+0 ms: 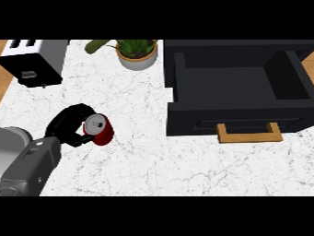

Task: Pick up the can, place it into the drawer and close the drawer

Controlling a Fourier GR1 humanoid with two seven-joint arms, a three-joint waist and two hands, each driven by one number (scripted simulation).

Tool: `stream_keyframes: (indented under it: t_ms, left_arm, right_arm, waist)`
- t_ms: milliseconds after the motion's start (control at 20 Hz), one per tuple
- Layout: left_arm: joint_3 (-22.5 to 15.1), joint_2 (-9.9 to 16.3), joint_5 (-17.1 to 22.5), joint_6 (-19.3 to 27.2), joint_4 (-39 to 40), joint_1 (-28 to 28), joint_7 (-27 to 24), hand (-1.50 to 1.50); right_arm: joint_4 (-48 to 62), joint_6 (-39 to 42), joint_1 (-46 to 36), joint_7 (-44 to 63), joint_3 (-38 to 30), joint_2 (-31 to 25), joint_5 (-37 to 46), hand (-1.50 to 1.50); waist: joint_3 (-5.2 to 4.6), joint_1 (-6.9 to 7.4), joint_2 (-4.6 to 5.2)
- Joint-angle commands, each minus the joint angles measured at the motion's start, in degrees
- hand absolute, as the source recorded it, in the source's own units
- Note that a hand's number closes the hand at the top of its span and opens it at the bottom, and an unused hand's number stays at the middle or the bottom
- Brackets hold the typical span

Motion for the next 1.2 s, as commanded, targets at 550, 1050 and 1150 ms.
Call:
stream_keyframes:
  t_ms: [550,1050,1150]
  left_arm:
    - [5.6,-13.28,8.15,22.93,-14.14,4.28,-4.63,1.5]
    - [-2.73,-15.06,9.82,33.64,-43.08,5.72,13.84,1.5]
    - [-8.23,-15.82,12.0,37.97,-50.5,8.58,17.06,1.5]
  right_arm:
    - [-0.57,-0.46,2.72,-1.44,-0.82,0.92,0.33,-1.5]
    - [-1.1,-1.94,2.78,-0.65,-1.39,0.95,-0.42,-1.5]
    - [-2.96,-2.62,4.91,-0.93,0.6,0.96,-0.28,-1.5]
  waist:
    - [0.24,2.27,-1.01]
    - [0.19,2.3,-0.92]
    - [0.23,2.62,-1.34]
